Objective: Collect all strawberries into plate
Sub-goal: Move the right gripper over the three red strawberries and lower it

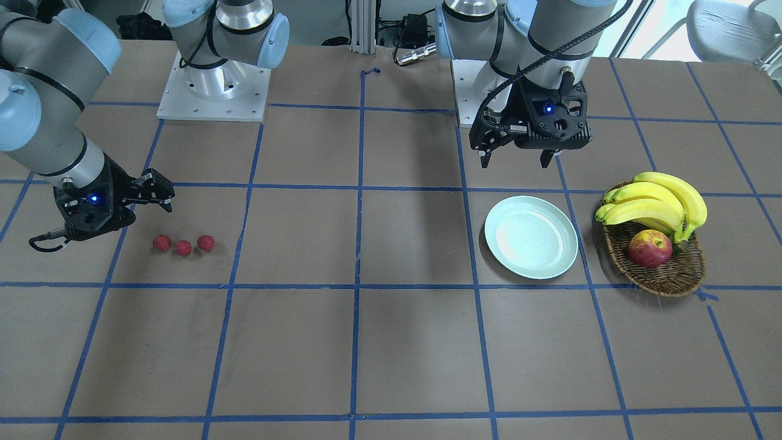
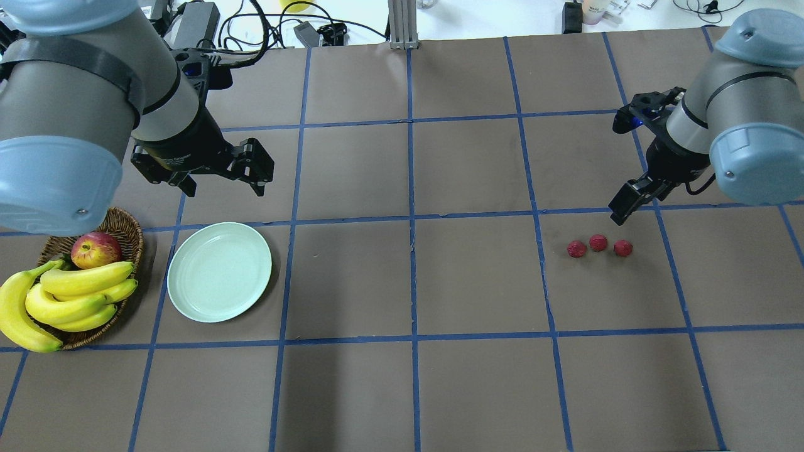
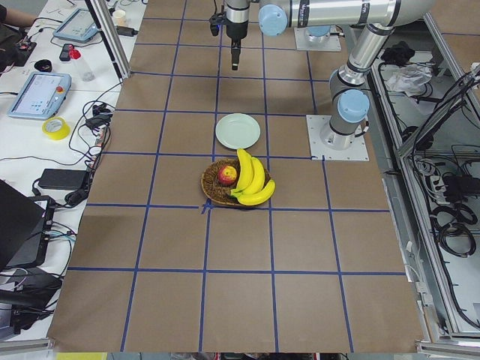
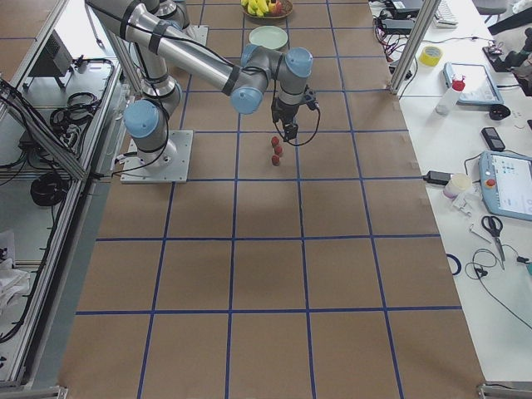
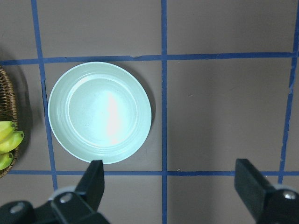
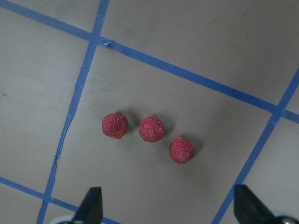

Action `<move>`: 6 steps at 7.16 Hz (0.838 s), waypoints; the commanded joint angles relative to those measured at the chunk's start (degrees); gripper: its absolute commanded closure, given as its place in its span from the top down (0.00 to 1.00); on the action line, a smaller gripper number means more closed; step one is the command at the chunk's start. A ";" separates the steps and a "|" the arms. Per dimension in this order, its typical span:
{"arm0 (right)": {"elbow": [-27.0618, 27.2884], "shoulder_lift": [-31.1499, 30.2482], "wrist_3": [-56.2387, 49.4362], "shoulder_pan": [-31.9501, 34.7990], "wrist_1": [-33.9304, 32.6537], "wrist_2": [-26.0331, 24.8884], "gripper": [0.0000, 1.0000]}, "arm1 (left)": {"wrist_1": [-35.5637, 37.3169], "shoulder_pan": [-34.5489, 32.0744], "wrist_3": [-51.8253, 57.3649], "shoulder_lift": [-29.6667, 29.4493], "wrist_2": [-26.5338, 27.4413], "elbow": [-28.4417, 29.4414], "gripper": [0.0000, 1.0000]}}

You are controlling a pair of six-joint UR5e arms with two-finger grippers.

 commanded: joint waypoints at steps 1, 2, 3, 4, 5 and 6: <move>0.56 1.89 -3.15 -0.45 -1.92 -0.35 0.96 | 0.08 0.00 -0.06 -0.04 0.00 -0.44 1.00; 3.26 1.72 -15.21 -0.10 -4.01 0.51 0.96 | 0.08 0.00 -0.06 -0.04 0.00 -0.44 1.00; 5.72 1.28 -16.55 0.95 -8.21 0.52 0.96 | 0.08 0.00 -0.06 0.05 0.00 -0.36 1.00; 7.57 1.54 -22.22 3.13 -11.21 2.35 0.96 | 0.08 0.00 -0.06 0.05 0.00 -0.35 1.00; 8.98 1.89 -28.02 4.29 -14.11 2.63 0.97 | 0.61 0.61 0.29 0.14 0.09 0.34 1.00; 9.34 1.89 -33.91 4.39 -14.93 4.19 0.97 | 0.52 0.88 0.47 0.14 0.53 0.09 1.00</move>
